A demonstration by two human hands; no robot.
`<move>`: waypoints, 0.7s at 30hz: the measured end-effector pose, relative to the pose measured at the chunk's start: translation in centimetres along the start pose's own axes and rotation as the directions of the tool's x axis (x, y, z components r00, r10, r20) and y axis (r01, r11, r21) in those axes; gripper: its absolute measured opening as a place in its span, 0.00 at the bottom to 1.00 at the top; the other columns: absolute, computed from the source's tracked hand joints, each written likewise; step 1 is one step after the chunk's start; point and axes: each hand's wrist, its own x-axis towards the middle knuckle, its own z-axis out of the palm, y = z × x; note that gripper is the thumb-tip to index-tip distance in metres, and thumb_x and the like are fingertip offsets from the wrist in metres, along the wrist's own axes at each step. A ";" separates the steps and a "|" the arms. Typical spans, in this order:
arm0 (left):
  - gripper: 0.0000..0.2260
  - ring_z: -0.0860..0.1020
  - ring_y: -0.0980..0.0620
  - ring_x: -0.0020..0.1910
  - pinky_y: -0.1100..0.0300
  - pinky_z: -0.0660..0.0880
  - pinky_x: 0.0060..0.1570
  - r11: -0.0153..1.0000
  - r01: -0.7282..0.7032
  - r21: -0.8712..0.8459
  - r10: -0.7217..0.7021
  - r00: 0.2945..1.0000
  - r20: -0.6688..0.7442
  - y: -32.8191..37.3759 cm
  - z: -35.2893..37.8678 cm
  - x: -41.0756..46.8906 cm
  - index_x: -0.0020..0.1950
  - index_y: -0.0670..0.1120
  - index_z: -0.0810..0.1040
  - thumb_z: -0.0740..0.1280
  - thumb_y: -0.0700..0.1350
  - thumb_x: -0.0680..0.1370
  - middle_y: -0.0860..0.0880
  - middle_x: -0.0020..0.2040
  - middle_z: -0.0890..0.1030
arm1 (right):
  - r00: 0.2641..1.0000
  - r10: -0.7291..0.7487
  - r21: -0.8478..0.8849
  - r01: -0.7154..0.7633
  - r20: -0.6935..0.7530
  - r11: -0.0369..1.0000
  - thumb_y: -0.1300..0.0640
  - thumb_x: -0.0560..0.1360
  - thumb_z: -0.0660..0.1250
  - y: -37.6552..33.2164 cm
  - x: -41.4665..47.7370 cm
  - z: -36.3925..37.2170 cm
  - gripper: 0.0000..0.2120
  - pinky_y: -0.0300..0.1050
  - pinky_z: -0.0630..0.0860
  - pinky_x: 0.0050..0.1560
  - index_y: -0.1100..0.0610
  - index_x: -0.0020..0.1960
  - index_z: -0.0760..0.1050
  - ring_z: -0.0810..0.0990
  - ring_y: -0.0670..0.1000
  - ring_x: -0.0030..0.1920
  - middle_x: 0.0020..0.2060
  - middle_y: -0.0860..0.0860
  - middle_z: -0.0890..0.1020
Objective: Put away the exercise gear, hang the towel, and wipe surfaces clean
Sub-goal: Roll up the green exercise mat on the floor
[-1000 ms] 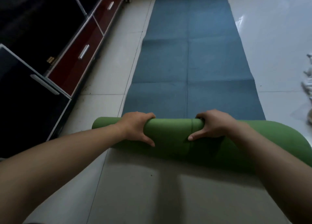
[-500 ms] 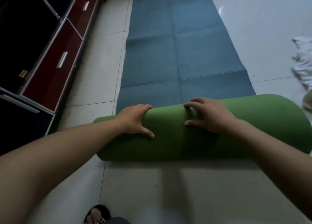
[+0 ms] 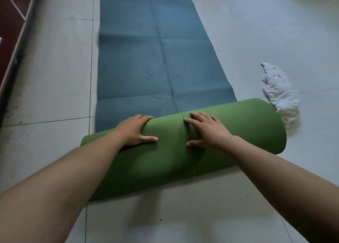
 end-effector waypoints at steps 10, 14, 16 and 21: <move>0.27 0.61 0.48 0.72 0.50 0.62 0.70 0.982 -0.128 0.141 0.151 0.974 -0.170 1.6 0.7 -1.7 0.75 0.58 0.57 0.59 0.62 0.77 0.49 0.74 0.61 | 0.998 -0.004 -0.092 0.011 0.069 0.996 0.31 0.71 0.57 0.5 2.6 0.5 0.41 0.58 0.49 0.74 0.44 0.76 0.44 0.46 0.52 0.76 0.77 0.49 0.46; 0.29 0.55 0.48 0.75 0.48 0.56 0.73 0.975 -0.070 0.213 0.102 0.984 -0.144 1.3 1.4 -3.7 0.76 0.57 0.55 0.57 0.62 0.77 0.48 0.77 0.55 | 0.995 -0.036 -0.098 0.045 0.098 0.994 0.30 0.70 0.56 0.8 5.3 -0.4 0.41 0.59 0.49 0.74 0.44 0.76 0.44 0.47 0.53 0.76 0.77 0.49 0.47; 0.29 0.53 0.48 0.75 0.46 0.55 0.73 0.975 -0.043 0.218 0.074 0.988 -0.138 1.4 1.4 -4.4 0.76 0.56 0.54 0.57 0.63 0.77 0.49 0.77 0.54 | 0.992 -0.058 -0.102 0.069 0.109 0.992 0.30 0.70 0.56 1.1 6.1 -0.8 0.41 0.58 0.50 0.74 0.44 0.76 0.46 0.49 0.53 0.76 0.77 0.49 0.47; 0.36 0.49 0.49 0.76 0.46 0.51 0.74 0.974 0.028 0.223 -0.012 0.997 -0.073 2.9 1.1 -5.2 0.77 0.54 0.51 0.57 0.67 0.74 0.50 0.78 0.50 | 0.981 -0.118 -0.048 0.127 0.152 0.991 0.30 0.70 0.58 1.5 7.1 -2.2 0.41 0.59 0.52 0.73 0.45 0.76 0.48 0.52 0.54 0.75 0.76 0.49 0.49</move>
